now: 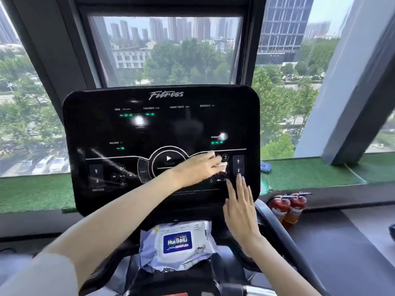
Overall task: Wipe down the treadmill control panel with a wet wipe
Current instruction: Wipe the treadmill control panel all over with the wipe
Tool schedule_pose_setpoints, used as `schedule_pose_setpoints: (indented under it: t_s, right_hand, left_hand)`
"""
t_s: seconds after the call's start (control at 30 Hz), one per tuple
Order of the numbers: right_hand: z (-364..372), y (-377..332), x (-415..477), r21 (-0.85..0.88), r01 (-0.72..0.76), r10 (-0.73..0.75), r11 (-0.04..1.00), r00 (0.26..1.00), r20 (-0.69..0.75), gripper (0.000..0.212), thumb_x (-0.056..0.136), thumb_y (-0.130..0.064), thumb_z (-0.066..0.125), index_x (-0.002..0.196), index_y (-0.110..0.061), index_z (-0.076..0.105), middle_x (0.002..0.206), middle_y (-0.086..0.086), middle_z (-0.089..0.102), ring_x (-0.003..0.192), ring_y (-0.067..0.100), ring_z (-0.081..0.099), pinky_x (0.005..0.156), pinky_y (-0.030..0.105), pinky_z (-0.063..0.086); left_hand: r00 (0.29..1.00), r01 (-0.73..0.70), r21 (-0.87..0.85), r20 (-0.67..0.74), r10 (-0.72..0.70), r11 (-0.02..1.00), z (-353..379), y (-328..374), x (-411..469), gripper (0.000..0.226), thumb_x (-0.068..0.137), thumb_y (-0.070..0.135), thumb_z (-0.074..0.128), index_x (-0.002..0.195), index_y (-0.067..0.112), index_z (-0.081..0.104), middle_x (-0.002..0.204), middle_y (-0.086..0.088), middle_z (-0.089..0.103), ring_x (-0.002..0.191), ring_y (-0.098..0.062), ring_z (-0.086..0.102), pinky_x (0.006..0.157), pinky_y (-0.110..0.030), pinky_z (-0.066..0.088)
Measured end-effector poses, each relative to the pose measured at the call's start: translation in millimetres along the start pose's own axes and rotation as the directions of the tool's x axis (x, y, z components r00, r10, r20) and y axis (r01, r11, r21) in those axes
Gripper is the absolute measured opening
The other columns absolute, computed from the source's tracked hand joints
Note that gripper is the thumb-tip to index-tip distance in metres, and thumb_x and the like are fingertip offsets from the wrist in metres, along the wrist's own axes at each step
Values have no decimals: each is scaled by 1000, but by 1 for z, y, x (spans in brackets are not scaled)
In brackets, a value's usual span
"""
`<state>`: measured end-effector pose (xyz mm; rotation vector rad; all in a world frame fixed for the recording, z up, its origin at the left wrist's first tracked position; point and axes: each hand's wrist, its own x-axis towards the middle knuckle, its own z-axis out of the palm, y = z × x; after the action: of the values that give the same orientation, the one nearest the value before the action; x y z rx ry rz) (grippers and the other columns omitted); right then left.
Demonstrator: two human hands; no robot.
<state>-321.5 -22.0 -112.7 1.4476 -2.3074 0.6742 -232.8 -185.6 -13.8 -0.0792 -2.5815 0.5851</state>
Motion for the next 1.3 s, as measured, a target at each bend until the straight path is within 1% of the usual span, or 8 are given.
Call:
schedule_pose_setpoints:
  t_s: [0.1, 0.2, 0.3, 0.4, 0.5, 0.6, 0.87, 1.3]
  right_hand:
    - [-3, 15, 0, 17, -58, 58, 998, 998, -8, 56, 82, -6, 55, 136, -3, 41, 148, 25, 25, 139, 34, 23, 110, 47, 28]
    - [-2, 26, -3, 25, -103, 104, 994, 994, -16, 53, 84, -8, 48, 137, -4, 40, 148, 25, 25, 139, 33, 23, 110, 46, 28]
    - [-2, 34, -3, 65, -138, 140, 988, 990, -29, 52, 83, -5, 54, 134, -4, 43, 147, 24, 28, 135, 35, 29, 109, 42, 29]
    - [-7, 39, -1, 89, -152, 156, 984, 987, -38, 41, 79, -1, 59, 119, -4, 54, 143, 24, 36, 127, 38, 40, 102, 44, 38]
    - [-14, 43, 8, 117, -139, 148, 983, 987, -68, 31, 78, 1, 57, 109, -6, 58, 142, 22, 38, 123, 37, 44, 99, 44, 41]
    - [-20, 41, 22, 118, -127, 139, 985, 986, -97, 33, 80, 0, 57, 112, -6, 57, 143, 22, 37, 125, 37, 43, 100, 45, 39]
    - [-28, 14, 55, 122, -44, 60, 992, 989, -132, 47, 80, -3, 57, 127, -5, 49, 147, 22, 30, 135, 33, 31, 109, 43, 30]
    - [-10, -92, 74, 143, 226, -209, 964, 970, -125, 47, 78, 0, 60, 123, -4, 52, 143, 25, 35, 136, 34, 31, 109, 45, 28]
  left_hand:
    - [957, 270, -214, -46, -286, 939, -8, -15, 26, 33, 90, 10, 34, 113, 13, 58, 93, 0, 44, 78, -9, 39, 71, -26, 37]
    - [692, 617, -350, -186, -698, 705, -8, -11, 51, 49, 83, -11, 43, 122, 16, 57, 102, -2, 44, 87, -4, 28, 72, -18, 35]
    - [966, 215, -157, -109, -233, 964, 14, 25, 54, 55, 75, -14, 58, 126, 6, 55, 104, -2, 54, 86, -17, 41, 69, -28, 49]
    - [936, -343, 65, 104, 335, 937, 25, 29, 43, 40, 83, 5, 65, 122, 9, 59, 106, 4, 58, 87, -17, 50, 82, -25, 41]
    - [995, 76, -222, -48, -89, 972, -2, 6, 68, 31, 94, 11, 39, 122, 15, 52, 106, 8, 47, 90, -13, 44, 76, -24, 39]
    - [698, 590, -365, -218, -682, 720, -23, -25, 85, 39, 89, -5, 45, 122, 15, 53, 118, -1, 46, 103, -9, 43, 76, -23, 41]
    - [983, 140, -124, -105, -153, 982, -5, -8, 89, 62, 66, -19, 60, 123, 5, 56, 111, -6, 54, 89, -25, 49, 70, -32, 54]
    - [339, 868, -210, -409, -847, 449, -66, -112, -95, 58, 73, -24, 54, 118, 12, 60, 105, -8, 52, 87, -22, 46, 69, -22, 39]
